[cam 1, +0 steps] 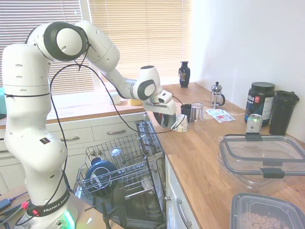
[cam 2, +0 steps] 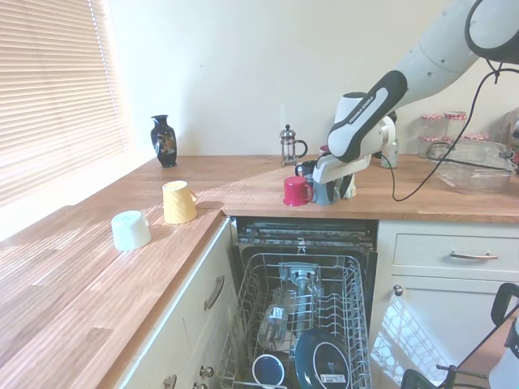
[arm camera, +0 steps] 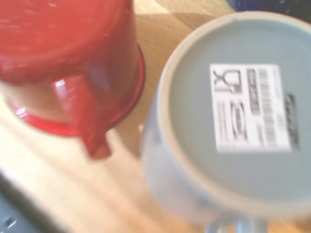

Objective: Move the gray mug from the dishwasher to the counter

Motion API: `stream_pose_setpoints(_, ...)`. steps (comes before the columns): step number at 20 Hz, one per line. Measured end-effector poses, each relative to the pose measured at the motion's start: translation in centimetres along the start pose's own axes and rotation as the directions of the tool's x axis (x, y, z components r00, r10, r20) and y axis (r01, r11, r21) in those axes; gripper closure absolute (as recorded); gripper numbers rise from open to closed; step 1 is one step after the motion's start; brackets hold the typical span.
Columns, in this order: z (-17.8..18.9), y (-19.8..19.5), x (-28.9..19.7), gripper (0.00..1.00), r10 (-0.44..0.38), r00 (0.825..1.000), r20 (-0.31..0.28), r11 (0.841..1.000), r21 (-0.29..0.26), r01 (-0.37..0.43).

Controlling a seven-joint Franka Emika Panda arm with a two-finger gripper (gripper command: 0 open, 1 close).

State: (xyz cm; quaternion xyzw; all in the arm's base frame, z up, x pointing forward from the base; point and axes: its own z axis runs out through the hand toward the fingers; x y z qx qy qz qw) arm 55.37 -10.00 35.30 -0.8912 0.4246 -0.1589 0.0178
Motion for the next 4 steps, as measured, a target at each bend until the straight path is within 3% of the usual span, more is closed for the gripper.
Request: stream_pose_setpoints(4, -3.5, 3.0, -4.0, 0.0, 0.02, 1.0, 0.003, 0.999, 0.047, -0.02)
